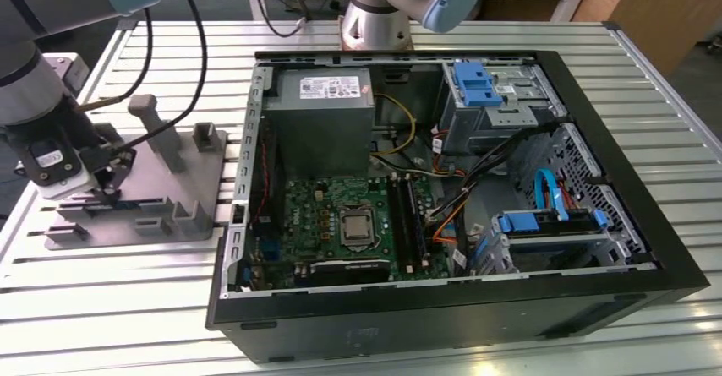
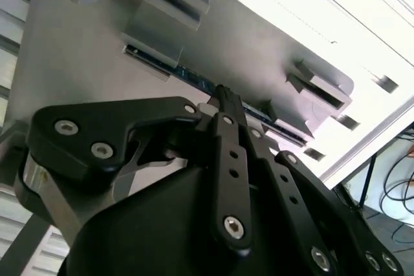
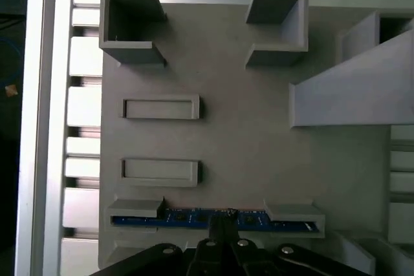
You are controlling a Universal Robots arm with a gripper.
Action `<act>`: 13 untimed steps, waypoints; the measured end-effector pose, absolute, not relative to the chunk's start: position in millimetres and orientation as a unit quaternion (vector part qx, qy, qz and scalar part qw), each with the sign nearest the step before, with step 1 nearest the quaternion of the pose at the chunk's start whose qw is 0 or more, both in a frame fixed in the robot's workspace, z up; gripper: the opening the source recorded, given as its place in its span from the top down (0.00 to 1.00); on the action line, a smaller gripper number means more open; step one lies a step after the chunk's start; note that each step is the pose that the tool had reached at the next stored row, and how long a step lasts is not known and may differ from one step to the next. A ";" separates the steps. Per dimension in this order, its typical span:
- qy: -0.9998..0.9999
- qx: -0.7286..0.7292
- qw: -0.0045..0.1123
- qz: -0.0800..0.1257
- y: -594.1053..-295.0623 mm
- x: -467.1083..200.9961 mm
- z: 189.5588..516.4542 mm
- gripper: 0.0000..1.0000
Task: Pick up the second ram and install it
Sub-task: 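Reach for the second ram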
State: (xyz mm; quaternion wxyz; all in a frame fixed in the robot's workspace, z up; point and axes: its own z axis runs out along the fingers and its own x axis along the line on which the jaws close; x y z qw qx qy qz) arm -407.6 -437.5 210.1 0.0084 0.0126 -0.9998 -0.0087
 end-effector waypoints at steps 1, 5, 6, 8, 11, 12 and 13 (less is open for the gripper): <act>-1.000 0.013 0.008 -0.011 -437.6 -407.6 210.6 0.90; -1.000 0.013 0.007 -0.012 -438.0 -408.4 213.7 0.90; -1.000 0.013 0.006 -0.012 -438.1 -408.7 214.7 0.90; -1.000 0.013 0.006 -0.012 -438.1 -408.7 215.0 0.90; -1.000 0.013 0.006 -0.012 -438.1 -408.8 215.1 0.90; -1.000 0.013 0.006 -0.012 -438.1 -408.8 215.2 0.90; -1.000 0.013 0.006 -0.012 -438.1 -408.8 215.2 0.90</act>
